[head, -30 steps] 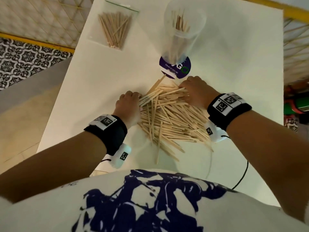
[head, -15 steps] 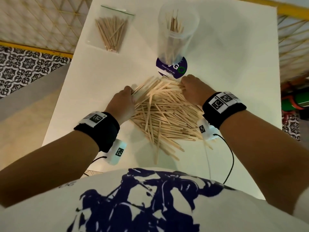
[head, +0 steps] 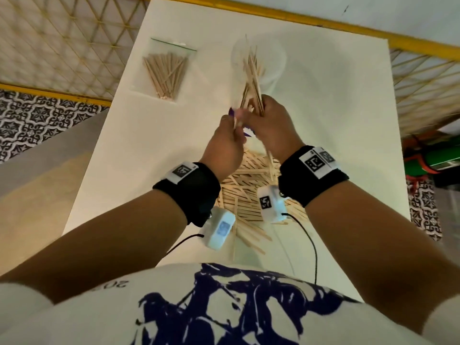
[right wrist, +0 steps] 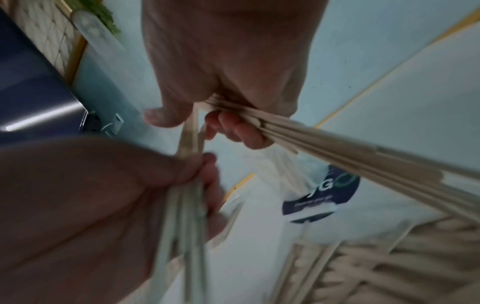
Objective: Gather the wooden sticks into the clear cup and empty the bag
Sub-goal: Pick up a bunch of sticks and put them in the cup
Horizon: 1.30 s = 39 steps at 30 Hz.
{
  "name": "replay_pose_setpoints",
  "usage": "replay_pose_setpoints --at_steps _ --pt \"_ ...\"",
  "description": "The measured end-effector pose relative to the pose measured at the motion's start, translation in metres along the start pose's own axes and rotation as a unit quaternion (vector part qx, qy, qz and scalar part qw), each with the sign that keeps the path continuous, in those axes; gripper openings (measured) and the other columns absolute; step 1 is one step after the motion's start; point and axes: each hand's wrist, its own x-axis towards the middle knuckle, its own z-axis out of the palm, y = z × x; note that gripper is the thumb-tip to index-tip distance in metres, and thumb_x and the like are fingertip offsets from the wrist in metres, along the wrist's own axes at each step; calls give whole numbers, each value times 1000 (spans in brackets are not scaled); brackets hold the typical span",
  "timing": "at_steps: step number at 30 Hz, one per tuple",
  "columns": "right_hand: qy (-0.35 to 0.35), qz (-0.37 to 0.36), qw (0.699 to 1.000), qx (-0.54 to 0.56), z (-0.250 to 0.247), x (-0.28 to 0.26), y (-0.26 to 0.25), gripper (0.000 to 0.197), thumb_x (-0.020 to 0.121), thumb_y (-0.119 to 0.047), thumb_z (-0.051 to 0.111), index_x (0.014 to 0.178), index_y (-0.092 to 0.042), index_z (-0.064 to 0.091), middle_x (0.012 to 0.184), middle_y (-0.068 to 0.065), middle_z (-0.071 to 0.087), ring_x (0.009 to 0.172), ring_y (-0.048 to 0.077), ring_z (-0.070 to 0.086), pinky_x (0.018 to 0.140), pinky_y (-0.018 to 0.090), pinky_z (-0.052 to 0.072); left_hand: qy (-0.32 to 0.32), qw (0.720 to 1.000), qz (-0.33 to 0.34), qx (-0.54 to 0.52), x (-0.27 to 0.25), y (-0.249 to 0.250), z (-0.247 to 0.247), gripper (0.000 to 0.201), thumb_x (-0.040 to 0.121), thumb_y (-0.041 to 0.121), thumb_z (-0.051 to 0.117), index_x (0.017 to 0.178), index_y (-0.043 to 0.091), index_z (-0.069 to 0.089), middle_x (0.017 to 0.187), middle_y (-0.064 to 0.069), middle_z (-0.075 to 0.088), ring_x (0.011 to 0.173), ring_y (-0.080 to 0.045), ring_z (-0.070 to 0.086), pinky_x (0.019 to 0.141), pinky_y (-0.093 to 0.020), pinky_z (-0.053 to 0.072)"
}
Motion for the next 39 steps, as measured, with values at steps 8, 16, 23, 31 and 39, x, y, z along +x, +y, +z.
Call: replay_pose_setpoints --at_steps 8,16,23,31,39 --pt "55 21 998 11 12 2 -24 24 95 -33 51 92 -9 52 77 1 57 67 13 56 61 24 45 29 998 57 -26 4 5 2 8 95 16 42 99 9 41 96 -6 54 77 -12 53 66 -33 47" --pt "85 2 996 40 -11 -2 -59 16 100 -32 41 101 -18 49 81 -3 67 64 9 60 51 16 47 -116 992 40 12 9 20 -11 57 89 27 63 135 13 32 114 8 42 103 -3 48 92 -16 38" --pt "137 31 977 159 -12 -1 -62 11 100 -31 41 91 -29 47 72 -4 67 92 21 68 89 38 53 -152 988 22 1 23 27 -11 41 89 32 62 121 19 41 97 7 58 91 -3 55 81 -18 42" --pt "-65 3 943 325 -19 -6 -32 2 91 -9 58 91 -11 56 69 3 63 81 23 68 68 40 53 -182 982 2 -53 16 25 -16 6 96 22 52 90 21 55 75 2 60 63 -7 54 66 -23 47" --pt "62 -101 920 374 -35 11 -60 9 91 3 49 84 -3 51 69 12 54 66 28 56 71 39 53 -61 901 -218 -370 13 -3 -35 63 89 60 46 132 13 49 138 -4 52 134 -21 40 114 -39 27"
